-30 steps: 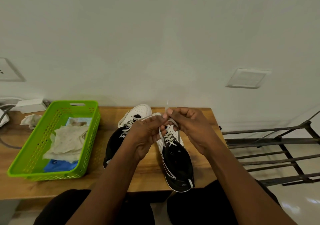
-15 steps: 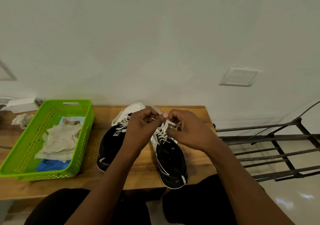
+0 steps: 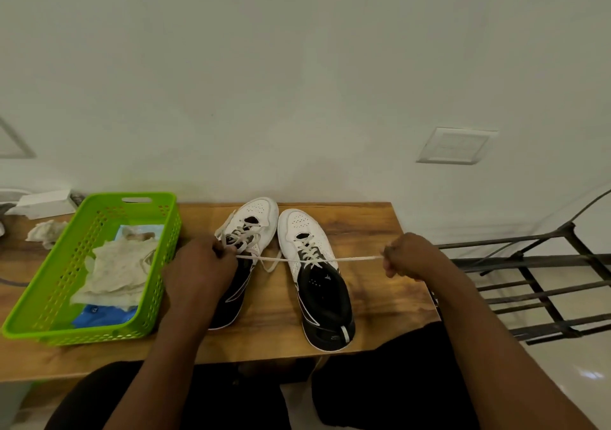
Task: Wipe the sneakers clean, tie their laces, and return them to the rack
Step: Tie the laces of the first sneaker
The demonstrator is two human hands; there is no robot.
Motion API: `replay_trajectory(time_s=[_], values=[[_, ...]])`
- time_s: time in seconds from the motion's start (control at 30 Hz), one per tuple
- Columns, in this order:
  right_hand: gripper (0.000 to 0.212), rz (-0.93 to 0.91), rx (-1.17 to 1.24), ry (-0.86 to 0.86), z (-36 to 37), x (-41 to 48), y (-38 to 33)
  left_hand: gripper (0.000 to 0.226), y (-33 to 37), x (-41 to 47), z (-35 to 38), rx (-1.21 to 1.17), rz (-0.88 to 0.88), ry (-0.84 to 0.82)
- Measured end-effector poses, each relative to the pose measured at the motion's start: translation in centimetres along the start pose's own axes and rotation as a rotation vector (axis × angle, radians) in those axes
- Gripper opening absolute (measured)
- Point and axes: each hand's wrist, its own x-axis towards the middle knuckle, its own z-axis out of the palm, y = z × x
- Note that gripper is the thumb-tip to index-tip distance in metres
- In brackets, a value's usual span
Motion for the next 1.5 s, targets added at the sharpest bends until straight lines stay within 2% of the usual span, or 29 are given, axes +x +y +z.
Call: replay_trajectory(time_s=[0.07,0.17,0.23,0.27,0.3,0.37,0.4,0.47,0.57,0.67,0.87,0.9,0.97,1.03,1.1,1.17,1.27,1.37,1.5], values=[[0.029,0.124,0.054,-0.092,0.6,0.1,-0.9,0.024,0.0,-0.4,0.0,0.024,-0.011,0.0],[0.025,0.051,-0.02,0.007,1.5,0.3,-1.8,0.01,1.2,-1.5,-0.1,-0.005,0.054,0.108],[0.023,-0.086,-0.125,0.107,2.1,-0.2,-2.1,0.047,2.2,-3.2,0.3,-0.042,0.206,0.2],[0.034,-0.177,-0.102,0.129,2.3,-0.5,-2.2,0.06,2.7,-4.1,0.4,-0.071,0.341,0.219],[0.044,-0.28,-0.036,0.135,2.4,-0.7,-2.5,0.069,3.1,-4.8,0.9,-0.088,0.502,0.189],[0.048,-0.482,0.031,0.118,2.8,-0.9,-3.2,0.071,3.5,-5.6,2.4,-0.148,0.685,-0.048],[0.044,-0.548,0.003,0.097,3.2,-0.6,-3.3,0.065,3.6,-5.6,3.1,-0.216,0.671,-0.207],[0.027,-0.549,-0.012,0.021,4.0,0.0,-3.6,0.047,3.4,-5.1,4.4,-0.368,0.53,-0.398],[0.009,-0.528,0.011,-0.029,4.3,-0.2,-4.2,0.022,3.0,-4.1,5.4,-0.428,0.343,-0.408],[0.009,-0.495,0.039,-0.024,3.8,-0.4,-4.5,0.008,2.8,-3.8,5.5,-0.402,0.274,-0.398],[0.015,-0.418,0.211,-0.162,2.5,-0.4,-3.4,0.006,3.3,-4.6,5.9,-0.228,0.358,-0.296],[0.018,-0.409,0.221,-0.178,2.6,-0.3,-3.3,0.015,3.2,-4.5,5.8,-0.191,0.357,-0.296],[0.021,-0.388,0.184,-0.195,2.6,-0.4,-3.3,0.021,3.1,-4.6,5.5,-0.128,0.377,-0.357],[0.023,-0.365,0.169,-0.206,2.9,-0.6,-3.5,0.013,2.9,-4.6,4.7,-0.163,0.369,-0.483],[0.024,-0.29,0.335,-0.239,3.1,-1.0,-3.7,0.022,2.6,-4.2,3.3,-0.222,0.355,-0.592],[0.026,-0.208,0.601,-0.265,3.2,-1.2,-3.7,0.024,2.2,-3.7,2.2,-0.433,0.286,-0.677],[0.023,-0.152,0.888,-0.275,3.6,-1.4,-4.2,0.024,3.0,-3.9,2.0,-0.961,0.053,-0.788],[0.017,-0.123,1.115,-0.281,4.9,-1.6,-4.9,0.022,4.5,-4.6,3.6,-1.195,-0.103,-0.71],[0.015,-0.148,1.185,-0.187,6.6,-1.8,-5.1,0.008,6.1,-4.9,5.0,-1.149,-0.063,-0.474]])
